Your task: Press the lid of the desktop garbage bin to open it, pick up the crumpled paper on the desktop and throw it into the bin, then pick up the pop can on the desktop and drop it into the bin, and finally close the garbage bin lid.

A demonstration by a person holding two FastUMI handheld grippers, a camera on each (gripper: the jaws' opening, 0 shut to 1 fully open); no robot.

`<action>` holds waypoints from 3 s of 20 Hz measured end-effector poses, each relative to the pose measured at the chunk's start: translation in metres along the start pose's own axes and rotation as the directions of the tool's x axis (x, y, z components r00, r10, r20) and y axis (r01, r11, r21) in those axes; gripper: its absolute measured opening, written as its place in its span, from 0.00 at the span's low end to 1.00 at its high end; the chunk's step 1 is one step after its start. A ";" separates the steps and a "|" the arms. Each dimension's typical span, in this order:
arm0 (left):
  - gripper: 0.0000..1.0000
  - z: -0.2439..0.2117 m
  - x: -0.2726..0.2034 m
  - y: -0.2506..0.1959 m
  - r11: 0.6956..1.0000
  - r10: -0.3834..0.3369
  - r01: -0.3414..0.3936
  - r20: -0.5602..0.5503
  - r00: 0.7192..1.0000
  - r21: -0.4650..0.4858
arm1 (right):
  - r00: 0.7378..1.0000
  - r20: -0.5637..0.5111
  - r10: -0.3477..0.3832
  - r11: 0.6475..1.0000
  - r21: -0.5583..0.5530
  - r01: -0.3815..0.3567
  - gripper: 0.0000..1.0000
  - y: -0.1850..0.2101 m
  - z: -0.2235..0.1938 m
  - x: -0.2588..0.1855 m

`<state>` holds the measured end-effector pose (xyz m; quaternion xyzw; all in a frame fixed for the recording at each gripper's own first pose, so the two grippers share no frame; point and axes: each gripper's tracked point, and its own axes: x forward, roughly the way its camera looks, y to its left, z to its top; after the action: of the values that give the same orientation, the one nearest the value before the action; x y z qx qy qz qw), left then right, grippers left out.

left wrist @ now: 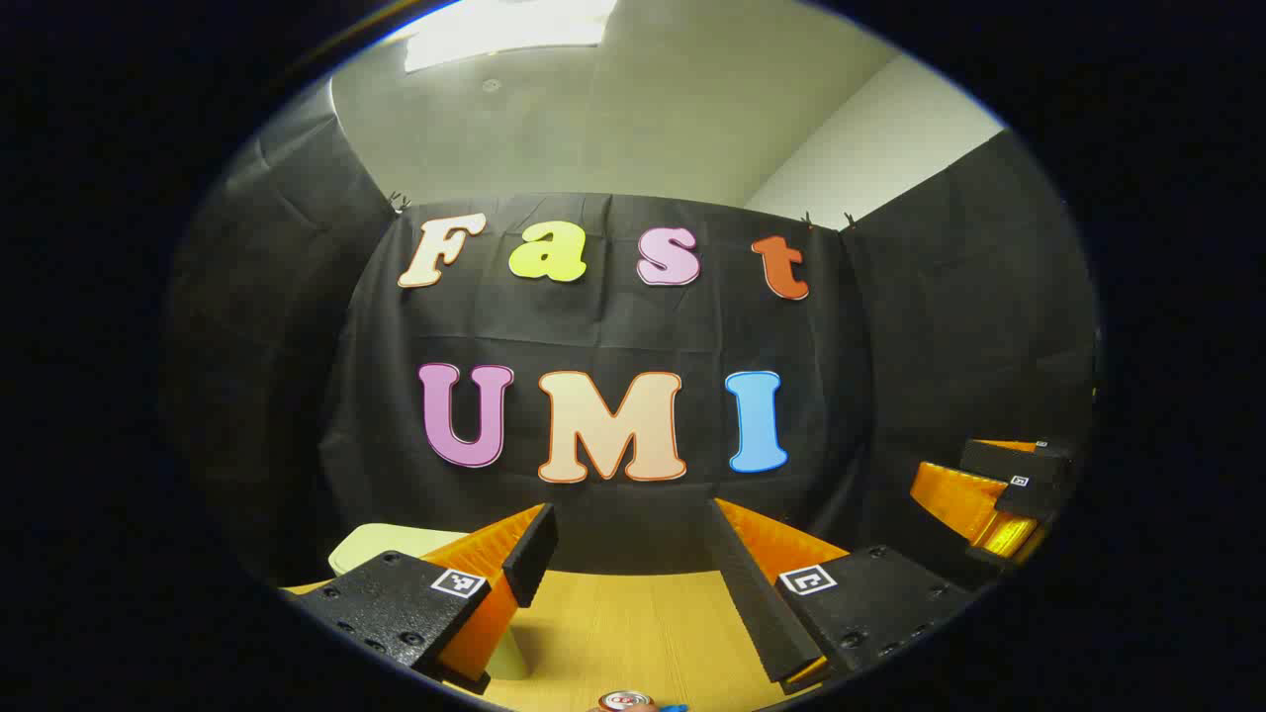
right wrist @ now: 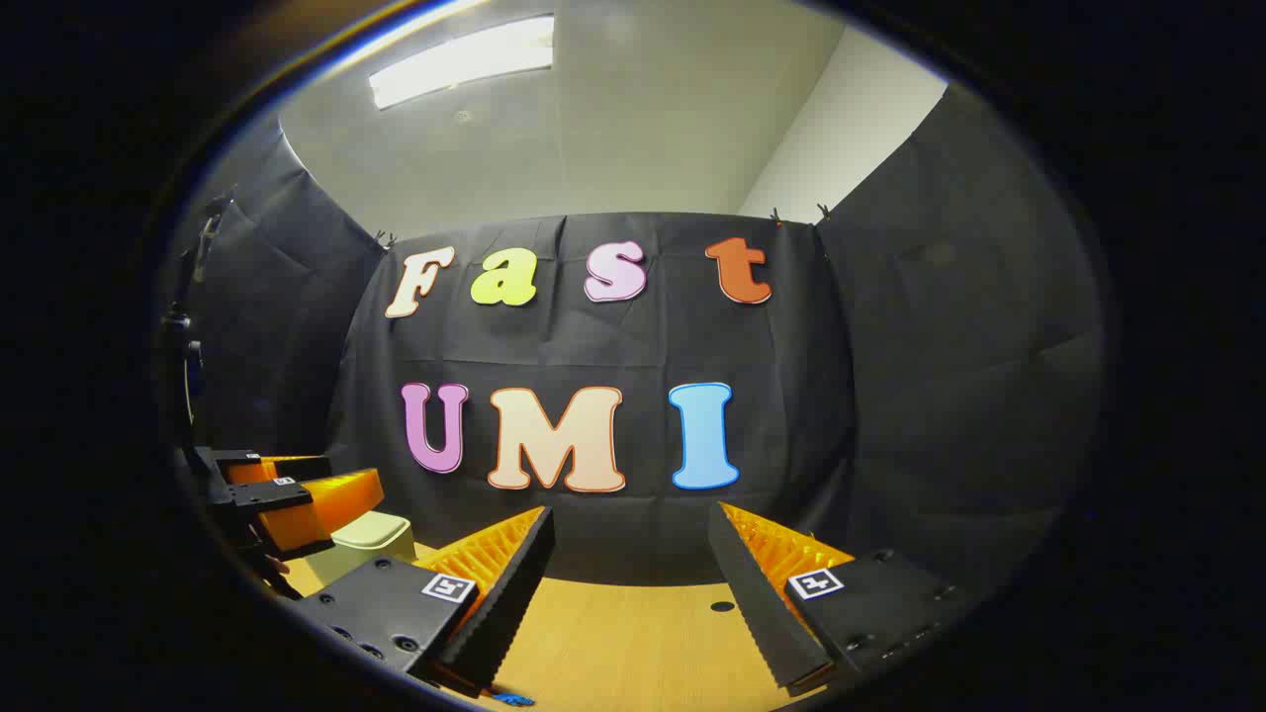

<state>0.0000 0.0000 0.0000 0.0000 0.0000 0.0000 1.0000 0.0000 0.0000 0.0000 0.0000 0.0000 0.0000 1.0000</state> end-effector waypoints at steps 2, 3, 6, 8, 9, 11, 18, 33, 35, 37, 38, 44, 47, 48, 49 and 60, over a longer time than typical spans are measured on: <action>0.92 0.003 0.000 0.005 1.000 0.012 -0.012 0.006 1.000 0.010 | 1.000 0.009 0.016 1.000 -0.002 -0.016 0.98 0.007 0.001 0.001; 0.92 0.001 -0.001 0.005 1.000 0.018 -0.018 0.007 1.000 0.017 | 1.000 0.013 0.022 1.000 -0.002 -0.022 0.98 0.010 0.000 0.002; 0.92 0.002 -0.001 0.007 0.999 0.031 -0.031 0.017 0.999 0.025 | 0.999 0.012 0.039 0.999 0.006 -0.039 0.98 0.018 -0.004 0.001; 0.92 0.001 -0.002 0.007 0.999 0.034 -0.035 0.017 0.999 0.026 | 0.999 0.009 0.042 0.999 0.004 -0.042 0.98 0.019 -0.006 0.001; 0.92 0.000 -0.002 0.008 0.999 0.038 -0.038 0.014 0.999 0.029 | 0.999 0.008 0.040 0.999 0.004 -0.040 0.99 0.018 -0.005 0.002; 0.92 -0.004 -0.002 0.012 0.998 0.052 -0.052 0.003 0.999 0.036 | 0.999 0.007 0.039 0.999 0.012 -0.039 0.99 0.018 -0.007 0.001; 0.92 -0.007 -0.001 0.025 0.994 0.083 -0.083 -0.003 0.997 0.072 | 1.000 -0.009 0.019 1.000 0.023 -0.019 0.99 0.006 -0.014 0.006; 0.75 -0.006 0.008 0.033 0.991 0.072 -0.071 -0.004 0.997 0.116 | 0.998 -0.021 0.063 0.997 0.050 -0.062 0.99 0.015 -0.025 0.020; 0.57 -0.009 0.006 0.042 0.989 0.088 -0.086 -0.014 0.996 0.120 | 0.997 -0.016 0.078 0.995 0.059 -0.077 0.99 0.021 -0.025 0.020; 0.36 -0.010 0.003 0.057 0.983 0.128 -0.125 -0.018 0.992 0.137 | 0.996 -0.007 0.087 0.995 0.051 -0.087 0.99 0.026 -0.024 0.022; 0.20 -0.011 0.003 0.063 0.981 0.141 -0.136 -0.023 0.990 0.139 | 0.996 -0.004 0.094 0.994 0.049 -0.094 0.99 0.030 -0.024 0.022; 0.00 -0.020 -0.003 0.117 0.956 0.263 -0.257 -0.028 0.964 0.139 | 0.992 -0.013 0.129 0.991 0.050 -0.128 0.98 0.056 -0.030 0.028; 0.00 -0.031 -0.006 0.148 0.944 0.310 -0.302 -0.043 0.950 0.134 | 0.990 -0.023 0.137 0.990 0.046 -0.135 0.98 0.069 -0.035 0.032; 0.00 -0.036 -0.006 0.159 0.941 0.322 -0.313 -0.052 0.945 0.129 | 0.990 -0.029 0.139 0.990 0.044 -0.137 0.99 0.074 -0.039 0.032; 0.00 -0.042 -0.006 0.168 0.938 0.332 -0.323 -0.063 0.941 0.127 | 0.989 -0.037 0.141 0.989 0.039 -0.140 0.98 0.079 -0.042 0.033; 0.00 -0.128 0.013 0.230 0.949 0.317 -0.302 -0.256 0.913 0.095 | 0.989 -0.100 0.107 0.994 -0.021 -0.109 0.99 0.113 -0.063 0.032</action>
<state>0.0134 0.2298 -0.1285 0.0266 0.1354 0.1582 0.9777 0.0323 0.1127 -0.0627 -0.0133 0.0495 0.0541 0.9972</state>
